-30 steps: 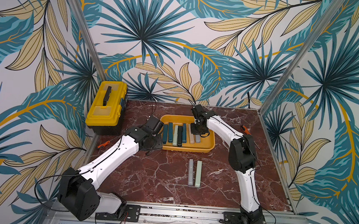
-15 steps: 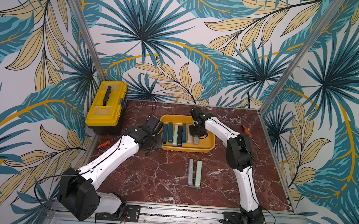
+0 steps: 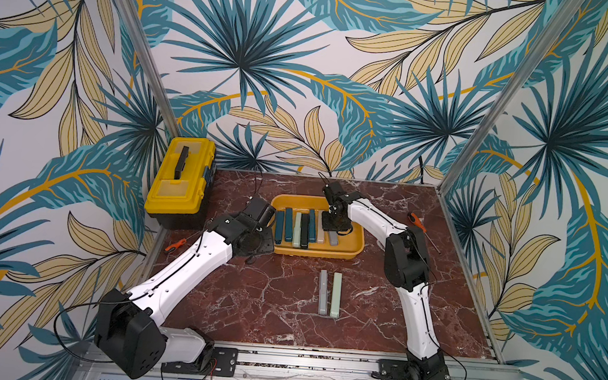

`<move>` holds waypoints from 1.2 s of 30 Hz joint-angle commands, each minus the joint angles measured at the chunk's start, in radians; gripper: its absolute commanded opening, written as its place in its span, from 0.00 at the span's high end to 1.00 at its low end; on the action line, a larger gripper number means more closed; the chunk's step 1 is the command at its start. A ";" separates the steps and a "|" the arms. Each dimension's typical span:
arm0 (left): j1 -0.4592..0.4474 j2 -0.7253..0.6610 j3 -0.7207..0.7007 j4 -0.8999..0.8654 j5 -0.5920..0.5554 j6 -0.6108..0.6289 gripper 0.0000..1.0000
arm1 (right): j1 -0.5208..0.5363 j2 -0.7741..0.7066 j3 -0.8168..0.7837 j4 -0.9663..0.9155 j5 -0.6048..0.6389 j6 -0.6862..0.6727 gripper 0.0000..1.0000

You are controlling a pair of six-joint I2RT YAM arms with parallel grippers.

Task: Put the pruning pliers into the storage box
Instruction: Place the pruning pliers in the storage box, then pick up the pruning pliers from the center of the board.

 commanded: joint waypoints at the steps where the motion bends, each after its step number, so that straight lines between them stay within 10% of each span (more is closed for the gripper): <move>1: 0.007 -0.029 0.000 0.007 -0.001 -0.006 0.49 | -0.001 -0.116 0.000 -0.054 0.028 -0.009 0.53; 8: 0.007 -0.047 -0.030 0.042 0.009 0.009 0.49 | 0.000 -0.275 -0.025 -0.159 0.059 0.040 0.52; 23: 0.007 -0.055 -0.038 0.105 0.072 0.059 0.49 | 0.161 -0.834 -0.651 -0.143 0.146 0.281 0.49; 36: 0.007 -0.066 -0.019 0.074 0.092 0.095 0.49 | 0.364 -0.833 -0.963 0.039 0.063 0.618 0.46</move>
